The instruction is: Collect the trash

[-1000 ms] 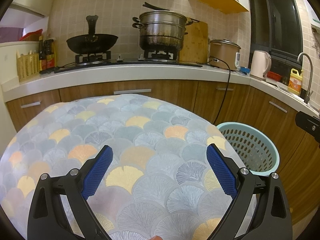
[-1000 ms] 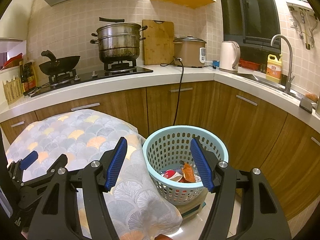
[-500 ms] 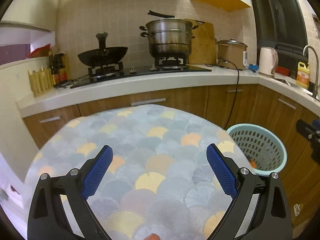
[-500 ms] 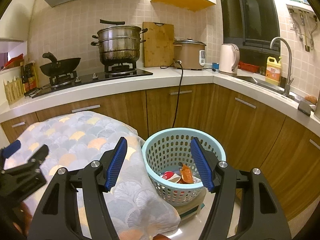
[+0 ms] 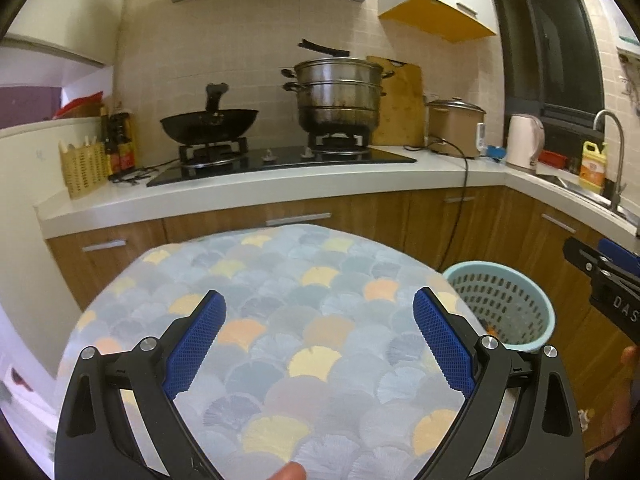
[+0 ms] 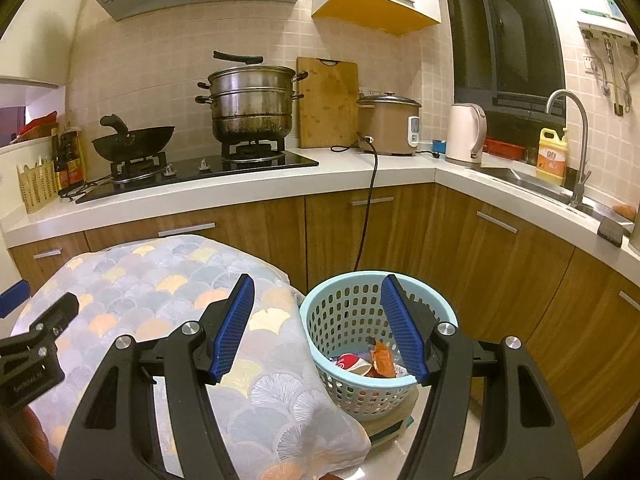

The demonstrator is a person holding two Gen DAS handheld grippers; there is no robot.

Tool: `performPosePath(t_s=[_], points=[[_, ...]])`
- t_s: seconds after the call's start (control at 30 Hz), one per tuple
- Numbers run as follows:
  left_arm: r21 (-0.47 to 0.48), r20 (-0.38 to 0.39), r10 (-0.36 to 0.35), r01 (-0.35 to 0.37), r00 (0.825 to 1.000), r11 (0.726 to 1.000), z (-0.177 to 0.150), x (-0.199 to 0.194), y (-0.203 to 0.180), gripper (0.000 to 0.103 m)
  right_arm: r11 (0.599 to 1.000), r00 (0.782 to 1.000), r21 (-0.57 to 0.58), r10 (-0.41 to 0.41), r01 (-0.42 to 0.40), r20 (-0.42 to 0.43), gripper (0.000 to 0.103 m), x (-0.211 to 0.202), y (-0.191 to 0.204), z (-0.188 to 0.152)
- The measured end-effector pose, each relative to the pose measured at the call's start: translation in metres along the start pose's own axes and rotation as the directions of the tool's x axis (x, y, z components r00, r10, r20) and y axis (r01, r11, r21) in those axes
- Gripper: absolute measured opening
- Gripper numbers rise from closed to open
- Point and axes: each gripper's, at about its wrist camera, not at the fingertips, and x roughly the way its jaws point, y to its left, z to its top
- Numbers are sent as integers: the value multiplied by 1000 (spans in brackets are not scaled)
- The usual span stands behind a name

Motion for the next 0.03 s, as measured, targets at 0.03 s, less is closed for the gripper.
performPosePath(t_s=[0.03], points=[[1,4,-8,8,1000,1000,-1,0,-1,92,1000,1000,-3,-3,3,2,62,-1,0,0]])
